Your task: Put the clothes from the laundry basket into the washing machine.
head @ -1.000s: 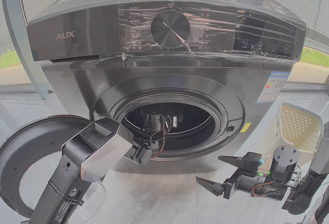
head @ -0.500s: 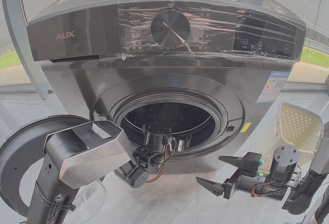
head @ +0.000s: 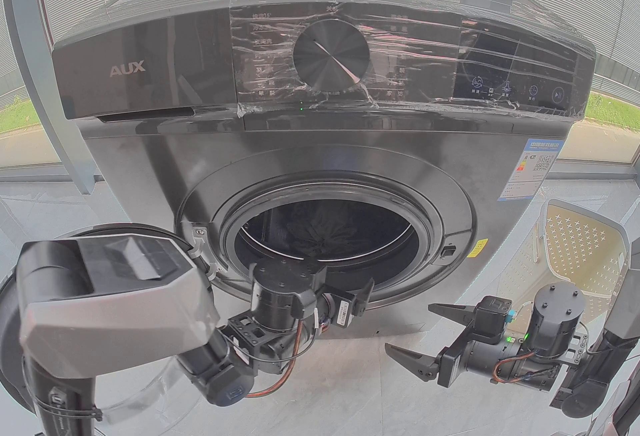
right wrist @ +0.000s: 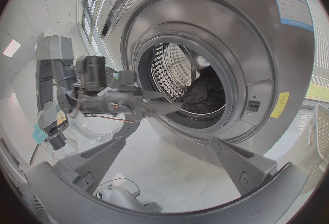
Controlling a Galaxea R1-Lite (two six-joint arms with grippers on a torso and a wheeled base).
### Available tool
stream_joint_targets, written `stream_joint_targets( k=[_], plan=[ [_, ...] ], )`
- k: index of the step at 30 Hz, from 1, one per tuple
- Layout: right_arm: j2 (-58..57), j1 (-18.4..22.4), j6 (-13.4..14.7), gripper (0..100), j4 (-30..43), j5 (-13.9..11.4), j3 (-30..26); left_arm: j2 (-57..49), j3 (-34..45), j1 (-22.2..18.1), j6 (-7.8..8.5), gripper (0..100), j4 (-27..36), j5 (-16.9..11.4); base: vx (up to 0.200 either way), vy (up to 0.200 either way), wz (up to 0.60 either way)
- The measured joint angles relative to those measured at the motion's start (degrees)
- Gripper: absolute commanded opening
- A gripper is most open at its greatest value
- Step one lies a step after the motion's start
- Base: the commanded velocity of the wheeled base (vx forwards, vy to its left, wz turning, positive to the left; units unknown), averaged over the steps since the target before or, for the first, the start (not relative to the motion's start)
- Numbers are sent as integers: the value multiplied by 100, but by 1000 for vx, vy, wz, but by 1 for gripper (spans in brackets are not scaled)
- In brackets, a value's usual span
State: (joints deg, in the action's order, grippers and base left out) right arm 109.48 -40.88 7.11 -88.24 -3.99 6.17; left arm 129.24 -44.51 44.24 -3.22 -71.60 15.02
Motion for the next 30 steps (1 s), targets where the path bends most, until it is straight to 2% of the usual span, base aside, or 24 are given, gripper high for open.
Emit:
stream_joint_targets(
  k=[3,6,11,16,19,26,30],
  plan=[
    [-63,44,-11,100,0,126,16,-483,396,44,-55,100,-156,283,0,0,0],
    [-161,116,-24,100,-1,310,90,-964,829,52,-202,100,-384,556,0,0,0],
    [-351,271,-35,100,2,488,173,-1731,1690,41,-433,100,-714,717,0,0,0],
    [-574,529,-60,100,18,577,199,-2489,2381,-65,-630,100,-984,762,0,0,0],
    [-756,750,-90,100,27,650,129,-2866,2761,-138,-635,100,-1019,761,0,0,0],
    [-1362,1197,-176,100,21,733,-196,-3446,3469,-590,-446,100,-1213,753,0,0,0],
    [-1704,1268,-260,100,33,806,-406,-3721,3735,-784,-362,100,-1257,723,-200,0,0]
  ],
)
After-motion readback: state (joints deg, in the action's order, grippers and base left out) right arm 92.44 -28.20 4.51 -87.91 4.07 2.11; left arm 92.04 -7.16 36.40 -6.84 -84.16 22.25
